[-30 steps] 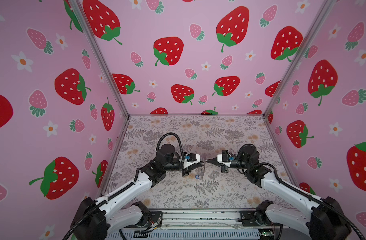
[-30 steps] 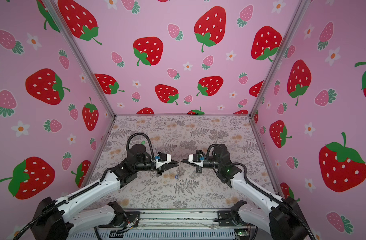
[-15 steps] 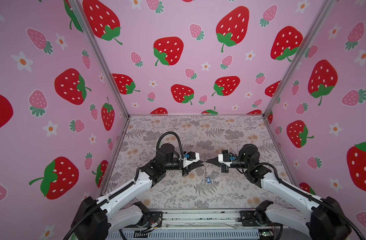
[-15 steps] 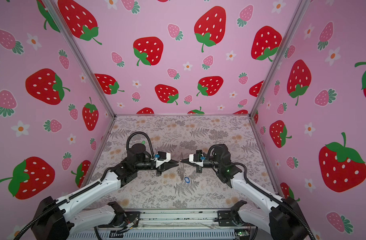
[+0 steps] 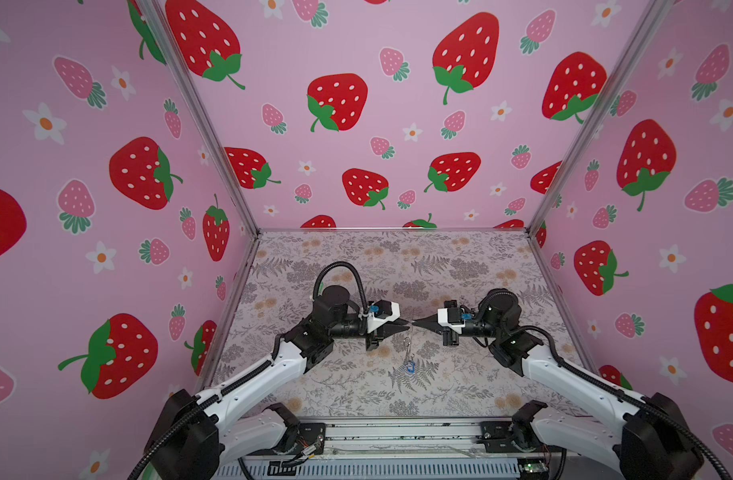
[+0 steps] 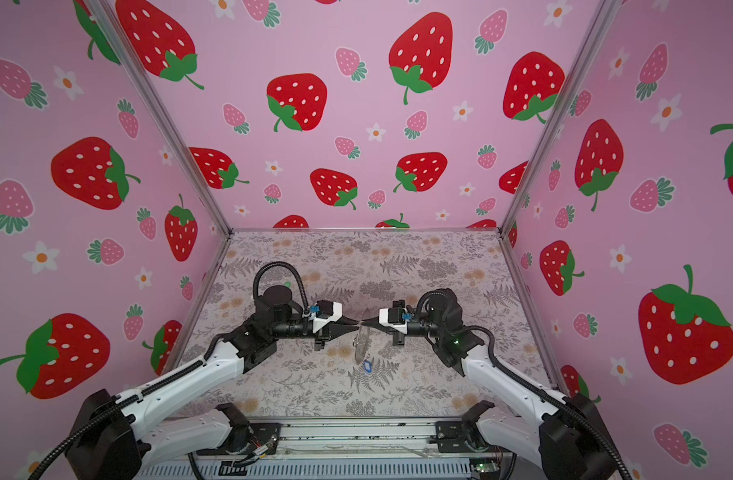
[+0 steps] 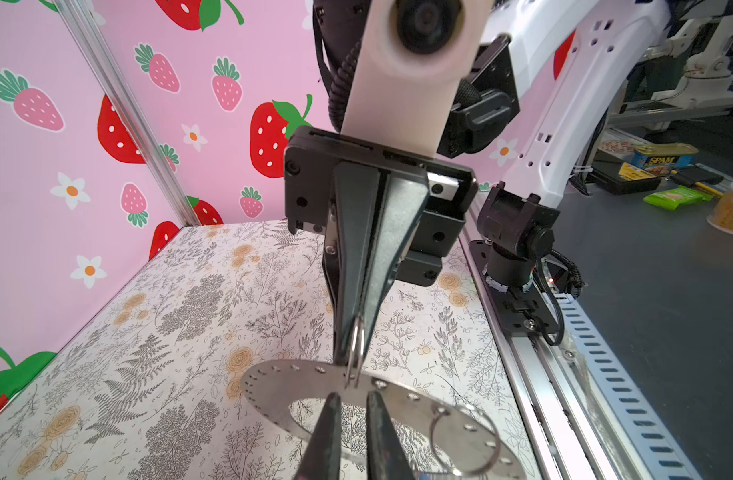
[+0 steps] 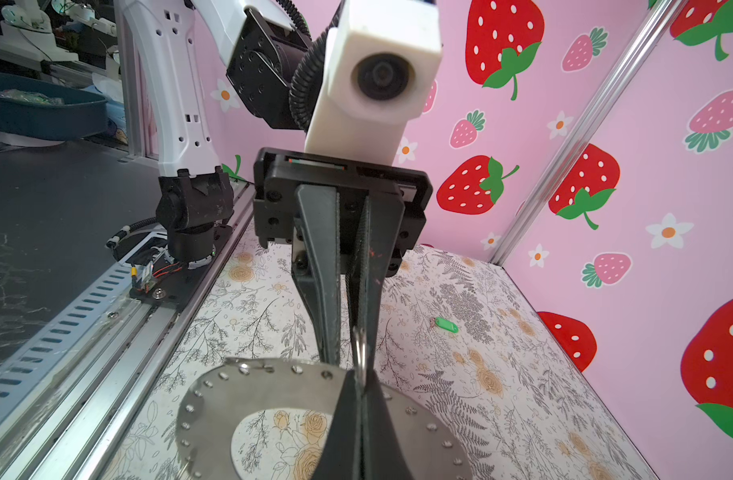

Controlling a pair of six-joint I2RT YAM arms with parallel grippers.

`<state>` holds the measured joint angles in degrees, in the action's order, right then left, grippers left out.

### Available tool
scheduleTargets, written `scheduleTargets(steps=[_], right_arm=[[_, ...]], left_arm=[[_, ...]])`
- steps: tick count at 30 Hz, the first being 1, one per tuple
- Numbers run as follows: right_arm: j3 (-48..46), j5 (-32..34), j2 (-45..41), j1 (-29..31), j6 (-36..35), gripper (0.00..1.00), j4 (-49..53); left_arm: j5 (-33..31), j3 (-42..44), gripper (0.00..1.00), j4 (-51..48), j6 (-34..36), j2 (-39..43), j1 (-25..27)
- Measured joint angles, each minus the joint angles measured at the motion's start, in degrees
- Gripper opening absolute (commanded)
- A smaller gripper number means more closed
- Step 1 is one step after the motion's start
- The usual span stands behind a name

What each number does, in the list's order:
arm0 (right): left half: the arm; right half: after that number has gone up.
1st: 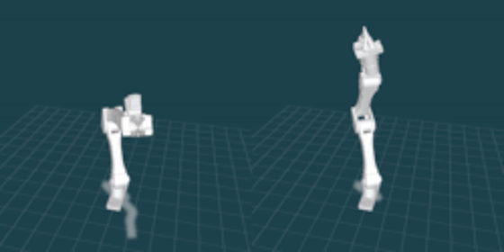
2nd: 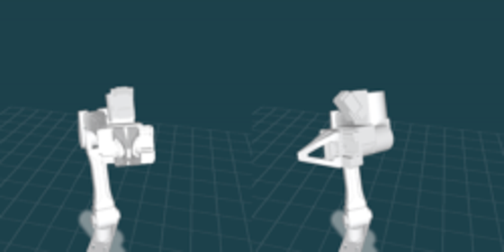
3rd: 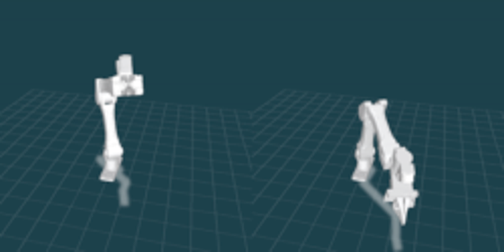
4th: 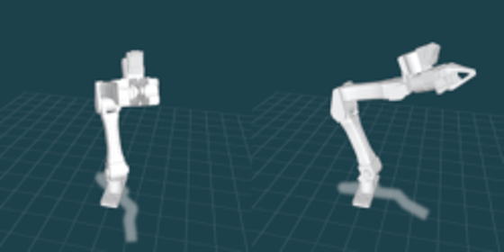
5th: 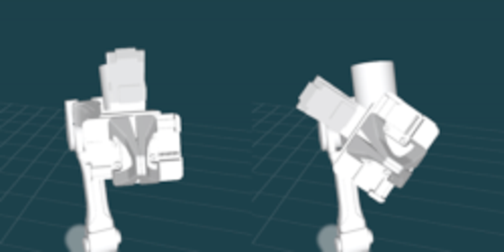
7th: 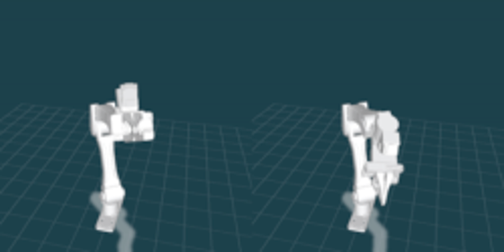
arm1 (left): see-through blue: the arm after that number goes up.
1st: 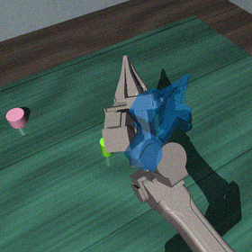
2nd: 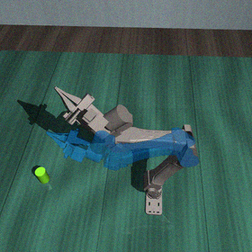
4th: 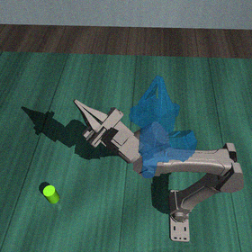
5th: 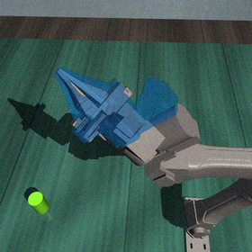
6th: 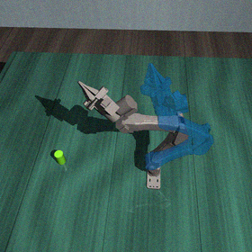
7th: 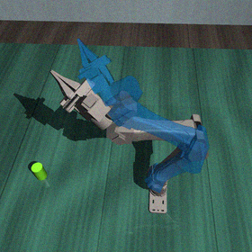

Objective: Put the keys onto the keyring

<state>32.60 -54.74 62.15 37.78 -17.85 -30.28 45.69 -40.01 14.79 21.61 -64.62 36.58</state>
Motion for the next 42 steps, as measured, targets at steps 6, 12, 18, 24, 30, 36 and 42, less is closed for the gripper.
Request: scheduleTargets(steps=[6, 12, 18, 24, 30, 36, 42], right_arm=[[0.0, 0.0, 0.1, 0.3, 0.0, 0.0, -0.1], [0.0, -0.2, 0.5, 0.4, 0.0, 0.0, -0.1], [0.0, -0.3, 0.6, 0.4, 0.0, 0.0, -0.2], [0.0, -0.9, 1.1, 0.4, 0.2, 0.0, -0.6], [0.0, -0.7, 1.9, 0.5, 0.7, 0.21, -0.8], [0.0, 4.7, 1.1, 0.6, 0.0, 0.33, 1.4], [0.3, 11.2, -2.8, 0.6, -3.6, 0.34, 6.5]], left_arm=[[0.5, -0.1, 0.15, 0.4, -0.4, 0.0, 0.0], [0.5, -0.4, 0.14, 0.6, -0.5, 0.0, 0.0], [0.6, -0.5, 0.09, 0.8, -0.6, 0.0, 0.0], [0.9, -0.7, 0.01, 0.7, -0.7, -0.2, -0.1], [1.1, -1.1, 0.0, -0.6, -0.4, -0.5, -0.3], [0.2, -4.9, 0.0, -7.9, 2.6, -0.5, -0.3], [-6.2, -12.7, 0.0, -22.1, 8.1, -0.7, 0.5]])
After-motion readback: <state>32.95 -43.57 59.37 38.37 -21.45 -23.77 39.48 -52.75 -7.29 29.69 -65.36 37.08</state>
